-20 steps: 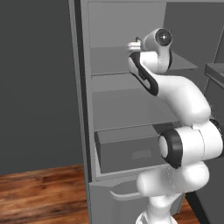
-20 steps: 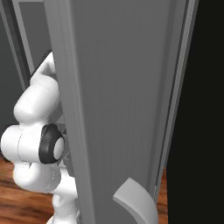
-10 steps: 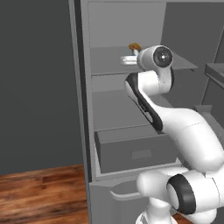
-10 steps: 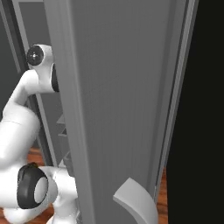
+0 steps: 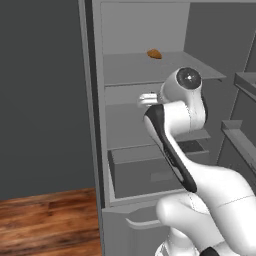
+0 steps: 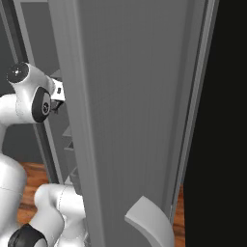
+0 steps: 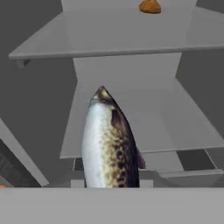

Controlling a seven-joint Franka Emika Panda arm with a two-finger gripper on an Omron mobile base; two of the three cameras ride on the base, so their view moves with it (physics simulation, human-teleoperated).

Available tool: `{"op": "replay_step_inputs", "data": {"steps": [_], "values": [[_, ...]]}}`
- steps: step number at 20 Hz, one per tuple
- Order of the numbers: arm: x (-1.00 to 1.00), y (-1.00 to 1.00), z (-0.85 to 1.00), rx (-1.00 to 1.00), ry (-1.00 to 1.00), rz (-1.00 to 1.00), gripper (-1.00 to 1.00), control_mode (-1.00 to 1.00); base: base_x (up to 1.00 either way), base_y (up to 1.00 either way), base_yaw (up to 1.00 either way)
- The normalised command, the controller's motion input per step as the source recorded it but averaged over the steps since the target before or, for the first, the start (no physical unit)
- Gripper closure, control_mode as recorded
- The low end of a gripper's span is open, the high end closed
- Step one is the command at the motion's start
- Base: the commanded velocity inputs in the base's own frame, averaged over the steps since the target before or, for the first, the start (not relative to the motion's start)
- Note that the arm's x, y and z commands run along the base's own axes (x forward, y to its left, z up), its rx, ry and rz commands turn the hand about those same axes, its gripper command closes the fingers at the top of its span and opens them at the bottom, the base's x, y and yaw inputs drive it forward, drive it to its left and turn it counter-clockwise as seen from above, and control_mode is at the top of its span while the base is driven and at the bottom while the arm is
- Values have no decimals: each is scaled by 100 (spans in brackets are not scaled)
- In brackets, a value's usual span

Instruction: Take the fish out of the fridge, briefly rinse it in the sink, and place it on the tray next to the sink.

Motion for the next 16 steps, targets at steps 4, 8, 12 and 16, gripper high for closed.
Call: {"op": "replay_step_inputs", "data": {"steps": [4, 8, 12, 16], "values": [[-79, 0, -51, 1, 30, 13, 100, -100, 0, 0, 0], [-12, 0, -4, 0, 0, 2, 100, -100, 0, 0, 0], [0, 0, 0, 0, 0, 0, 100, -100, 0, 0, 0], [0, 22, 0, -6, -18, 0, 100, -100, 0, 0, 0]]}}
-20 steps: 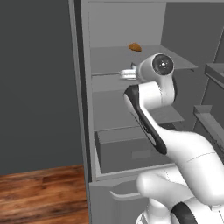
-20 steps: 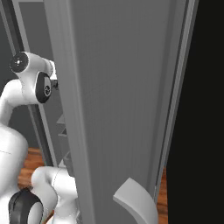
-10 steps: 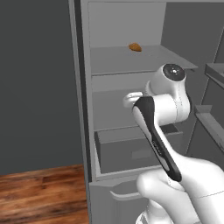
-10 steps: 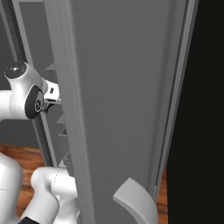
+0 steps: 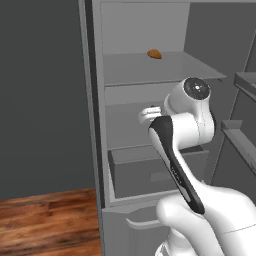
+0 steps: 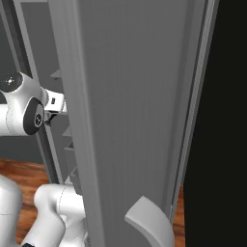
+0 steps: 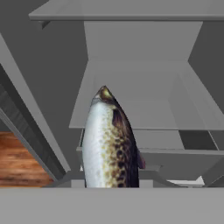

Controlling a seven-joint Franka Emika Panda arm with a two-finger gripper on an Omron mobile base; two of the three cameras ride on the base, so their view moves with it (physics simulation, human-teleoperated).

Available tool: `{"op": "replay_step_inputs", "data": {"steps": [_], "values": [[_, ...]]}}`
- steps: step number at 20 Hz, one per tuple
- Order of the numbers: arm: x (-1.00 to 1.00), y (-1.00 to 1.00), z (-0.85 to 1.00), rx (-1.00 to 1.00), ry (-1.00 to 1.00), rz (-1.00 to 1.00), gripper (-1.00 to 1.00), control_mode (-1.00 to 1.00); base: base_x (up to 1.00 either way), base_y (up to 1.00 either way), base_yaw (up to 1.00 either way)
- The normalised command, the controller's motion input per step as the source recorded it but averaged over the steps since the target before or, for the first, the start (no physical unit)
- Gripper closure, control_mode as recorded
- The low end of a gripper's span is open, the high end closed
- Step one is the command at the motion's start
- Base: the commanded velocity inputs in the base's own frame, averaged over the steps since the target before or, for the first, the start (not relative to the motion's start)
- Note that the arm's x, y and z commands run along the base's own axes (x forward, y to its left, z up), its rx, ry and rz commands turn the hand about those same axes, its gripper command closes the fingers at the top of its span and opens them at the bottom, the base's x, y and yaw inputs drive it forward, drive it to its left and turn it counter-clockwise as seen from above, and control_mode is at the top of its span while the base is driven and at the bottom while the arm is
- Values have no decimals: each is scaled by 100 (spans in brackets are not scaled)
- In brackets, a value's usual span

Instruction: Take the fish out of the fridge, briefly rinse it in the sink, and place it on the tray next to the sink.

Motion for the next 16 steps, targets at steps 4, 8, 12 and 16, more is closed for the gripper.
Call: {"op": "replay_step_inputs", "data": {"steps": [4, 8, 12, 16], "values": [[0, 5, 0, -1, -4, 0, 100, -100, 0, 0, 0], [-4, 24, -7, 0, 3, 2, 100, 100, -15, 38, 17], [0, 0, 0, 0, 0, 0, 100, 100, -15, 95, 61], [0, 0, 0, 0, 0, 0, 100, 100, -6, 93, 72]]}}
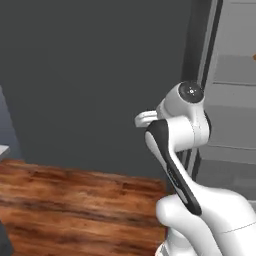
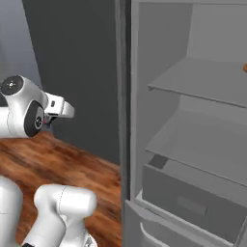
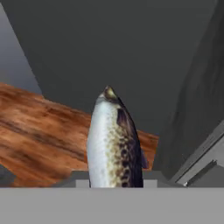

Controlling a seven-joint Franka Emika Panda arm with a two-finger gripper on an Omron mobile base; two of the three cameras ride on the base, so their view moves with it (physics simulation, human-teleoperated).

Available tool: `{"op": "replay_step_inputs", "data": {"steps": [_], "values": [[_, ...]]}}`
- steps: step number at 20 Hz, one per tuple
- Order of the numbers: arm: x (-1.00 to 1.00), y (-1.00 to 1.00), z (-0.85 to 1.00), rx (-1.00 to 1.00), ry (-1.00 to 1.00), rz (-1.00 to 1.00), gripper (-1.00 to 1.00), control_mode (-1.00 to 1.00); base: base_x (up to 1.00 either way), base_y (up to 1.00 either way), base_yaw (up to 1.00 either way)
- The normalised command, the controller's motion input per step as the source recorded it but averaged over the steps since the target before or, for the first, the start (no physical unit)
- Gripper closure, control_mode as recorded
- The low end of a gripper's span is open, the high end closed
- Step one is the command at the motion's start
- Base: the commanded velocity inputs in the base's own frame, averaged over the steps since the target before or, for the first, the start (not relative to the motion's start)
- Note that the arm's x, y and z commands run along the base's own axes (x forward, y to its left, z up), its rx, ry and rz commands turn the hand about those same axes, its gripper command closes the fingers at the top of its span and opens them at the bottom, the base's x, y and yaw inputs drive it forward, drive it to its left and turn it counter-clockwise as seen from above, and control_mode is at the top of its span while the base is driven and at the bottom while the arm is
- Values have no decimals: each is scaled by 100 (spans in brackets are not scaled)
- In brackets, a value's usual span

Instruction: Take the fish out of the fridge, briefly rinse it in the sink, and place it on the tray next to the sink.

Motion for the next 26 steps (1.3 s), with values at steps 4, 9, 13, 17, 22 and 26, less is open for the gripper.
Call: {"op": "replay_step_inputs", "data": {"steps": [4, 9, 13, 17, 22, 26], "values": [[0, 0, 0, 0, 0, 0, 100, 100, -1, 67, 82], [0, 0, 0, 0, 0, 0, 100, 100, 0, 48, 87], [0, 0, 0, 0, 0, 0, 100, 100, 0, 39, 85], [0, 0, 0, 0, 0, 0, 100, 100, 0, 32, 83], [0, 0, 0, 0, 0, 0, 100, 100, 37, 12, 69], [0, 0, 0, 0, 0, 0, 100, 100, 45, -61, 12]]}}
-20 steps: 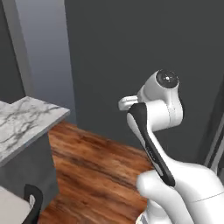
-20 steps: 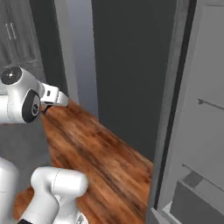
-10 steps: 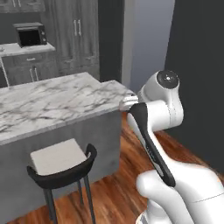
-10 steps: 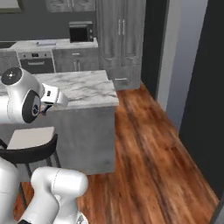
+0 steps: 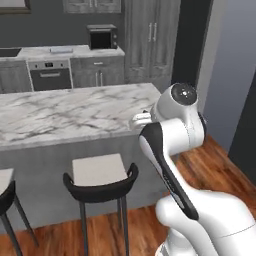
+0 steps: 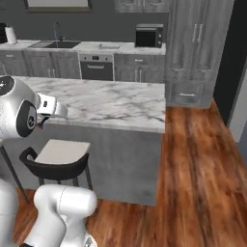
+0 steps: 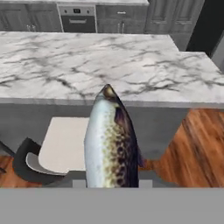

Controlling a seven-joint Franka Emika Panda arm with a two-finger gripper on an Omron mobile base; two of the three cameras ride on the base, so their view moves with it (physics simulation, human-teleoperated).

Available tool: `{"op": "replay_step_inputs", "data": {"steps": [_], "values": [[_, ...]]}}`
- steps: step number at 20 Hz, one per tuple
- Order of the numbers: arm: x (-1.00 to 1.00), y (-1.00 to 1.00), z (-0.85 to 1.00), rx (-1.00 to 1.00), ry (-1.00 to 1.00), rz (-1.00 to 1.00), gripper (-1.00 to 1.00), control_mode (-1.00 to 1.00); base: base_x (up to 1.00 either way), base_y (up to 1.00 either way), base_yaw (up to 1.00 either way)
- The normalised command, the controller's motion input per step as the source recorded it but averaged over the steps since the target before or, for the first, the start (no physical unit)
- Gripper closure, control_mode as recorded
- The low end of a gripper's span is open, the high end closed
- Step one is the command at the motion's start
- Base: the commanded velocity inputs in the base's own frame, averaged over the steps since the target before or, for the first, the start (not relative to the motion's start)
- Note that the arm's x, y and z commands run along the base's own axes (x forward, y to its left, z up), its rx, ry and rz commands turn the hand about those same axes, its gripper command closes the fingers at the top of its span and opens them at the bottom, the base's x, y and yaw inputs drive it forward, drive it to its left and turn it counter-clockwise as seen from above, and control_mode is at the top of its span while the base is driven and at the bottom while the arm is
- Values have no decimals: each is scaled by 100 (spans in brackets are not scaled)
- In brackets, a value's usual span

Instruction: Take the fish out of the fridge, briefly rinse it in the sink, and place it on the tray next to the sink.

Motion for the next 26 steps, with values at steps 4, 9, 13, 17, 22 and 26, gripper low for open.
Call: {"op": "replay_step_inputs", "data": {"steps": [4, 9, 13, 17, 22, 26], "values": [[0, 0, 0, 0, 0, 0, 100, 100, 51, -100, -35], [0, 0, 0, 0, 0, 0, 100, 100, 62, -100, -35], [0, 0, 0, 0, 0, 0, 100, 100, 98, -100, -31], [0, 0, 0, 0, 0, 0, 100, 100, 100, -100, -30], [0, 0, 0, 0, 0, 0, 100, 100, 100, -100, -24], [0, 0, 0, 0, 0, 0, 100, 100, 100, -100, -19]]}}
